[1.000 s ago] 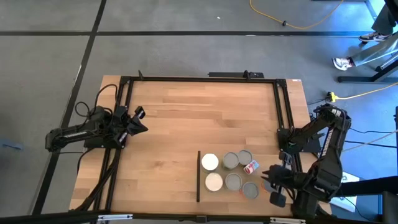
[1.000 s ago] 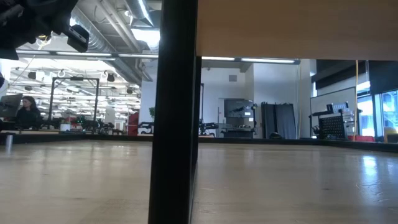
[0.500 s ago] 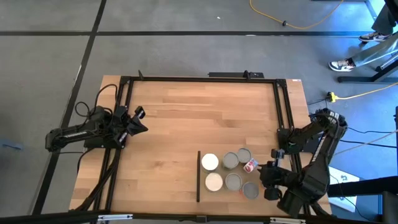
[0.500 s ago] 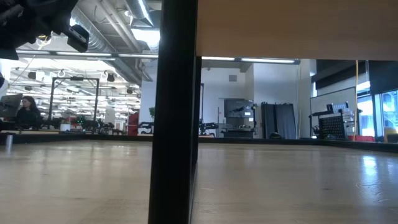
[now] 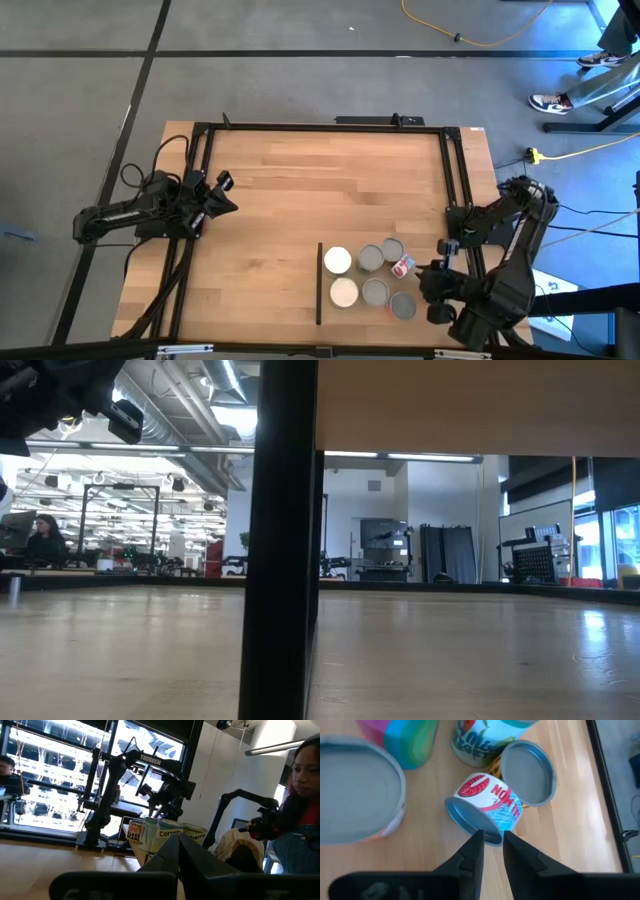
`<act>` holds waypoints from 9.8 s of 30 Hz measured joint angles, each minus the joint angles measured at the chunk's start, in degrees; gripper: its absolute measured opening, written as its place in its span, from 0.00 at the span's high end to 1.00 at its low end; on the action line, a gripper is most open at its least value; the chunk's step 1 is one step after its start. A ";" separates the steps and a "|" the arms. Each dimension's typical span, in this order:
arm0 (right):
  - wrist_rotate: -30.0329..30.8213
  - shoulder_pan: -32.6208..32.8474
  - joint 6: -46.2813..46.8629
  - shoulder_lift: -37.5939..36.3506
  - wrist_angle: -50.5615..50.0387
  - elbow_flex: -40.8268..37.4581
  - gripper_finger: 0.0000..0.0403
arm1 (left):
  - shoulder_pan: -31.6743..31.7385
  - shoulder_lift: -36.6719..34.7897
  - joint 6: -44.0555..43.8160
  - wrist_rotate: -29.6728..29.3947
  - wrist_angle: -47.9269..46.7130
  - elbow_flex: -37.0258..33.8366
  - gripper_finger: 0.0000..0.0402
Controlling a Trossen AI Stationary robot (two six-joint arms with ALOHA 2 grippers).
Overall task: Pick and place cans onto a shelf
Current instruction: Adjust the tuna can on the shelf
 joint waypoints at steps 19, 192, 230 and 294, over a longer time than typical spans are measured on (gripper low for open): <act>0.00 0.00 -5.04 3.32 0.15 0.55 0.82 | -0.01 0.00 0.00 -0.17 0.00 0.00 1.00; 6.51 -2.30 -18.11 4.57 8.48 0.48 0.82 | -0.02 -0.01 4.44 -1.49 0.07 0.00 1.00; 6.58 -3.35 -18.44 4.61 11.04 -5.31 0.87 | -0.02 0.00 4.52 -1.51 0.04 0.02 1.00; 3.30 -4.07 -13.91 4.52 2.21 2.16 0.80 | -0.02 0.01 4.57 -1.51 0.06 0.00 1.00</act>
